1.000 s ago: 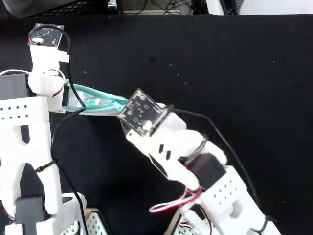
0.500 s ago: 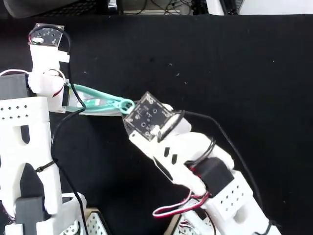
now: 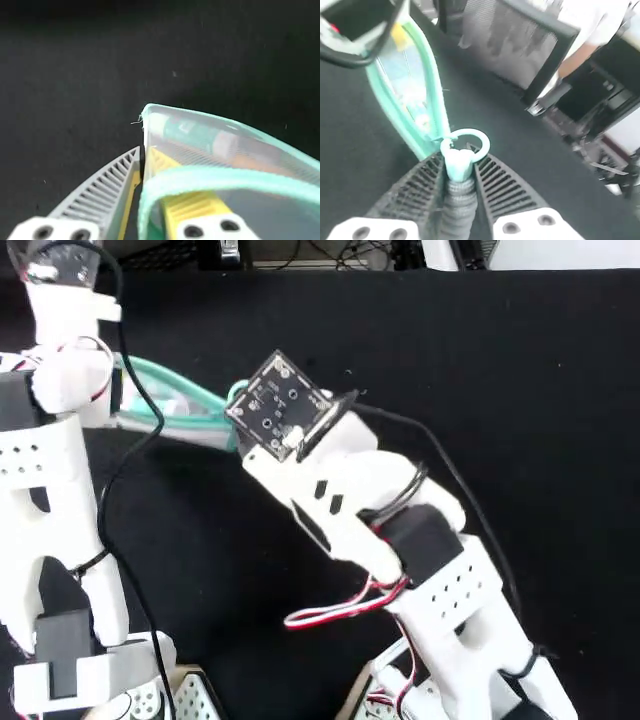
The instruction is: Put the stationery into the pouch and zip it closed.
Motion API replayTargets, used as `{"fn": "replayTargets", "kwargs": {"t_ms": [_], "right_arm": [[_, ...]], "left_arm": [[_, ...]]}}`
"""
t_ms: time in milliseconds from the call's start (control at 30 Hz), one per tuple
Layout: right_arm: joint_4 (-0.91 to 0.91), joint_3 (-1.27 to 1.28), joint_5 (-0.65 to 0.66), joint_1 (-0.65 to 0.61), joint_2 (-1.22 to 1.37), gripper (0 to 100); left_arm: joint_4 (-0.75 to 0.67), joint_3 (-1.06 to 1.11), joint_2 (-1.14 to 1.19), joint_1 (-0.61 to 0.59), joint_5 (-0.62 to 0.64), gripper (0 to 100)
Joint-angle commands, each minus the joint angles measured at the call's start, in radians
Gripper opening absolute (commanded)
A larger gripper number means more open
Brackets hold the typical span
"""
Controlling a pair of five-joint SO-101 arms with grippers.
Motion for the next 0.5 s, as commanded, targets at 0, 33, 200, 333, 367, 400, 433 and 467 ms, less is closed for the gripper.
{"fn": "replayTargets", "kwargs": {"t_ms": [0,33,200,333,367,400,433,467], "right_arm": [[-0.002,-0.12,0.038,0.025,0.028,1.2],[-0.002,-0.139,0.038,0.025,0.041,1.2],[0.0,-0.182,0.037,0.021,0.073,1.2],[0.0,-0.182,0.038,0.021,0.071,1.2],[0.0,-0.182,0.038,0.021,0.071,1.2],[0.0,-0.182,0.038,0.021,0.071,1.2],[0.0,-0.182,0.038,0.02,0.071,1.2],[-0.002,-0.182,0.038,0.02,0.071,1.2]], "left_arm": [[0.0,-0.108,-0.017,-0.004,0.037,13],[-0.005,-0.116,-0.017,-0.004,0.061,17],[-0.006,-0.102,-0.006,-0.004,0.095,23],[0.002,-0.104,-0.018,-0.012,0.097,22],[0.015,-0.125,-0.025,-0.013,0.097,22],[0.051,-0.156,-0.041,-0.013,0.097,22],[0.089,-0.179,-0.064,-0.008,0.097,22],[0.095,-0.17,-0.089,-0.01,0.097,22]]}}
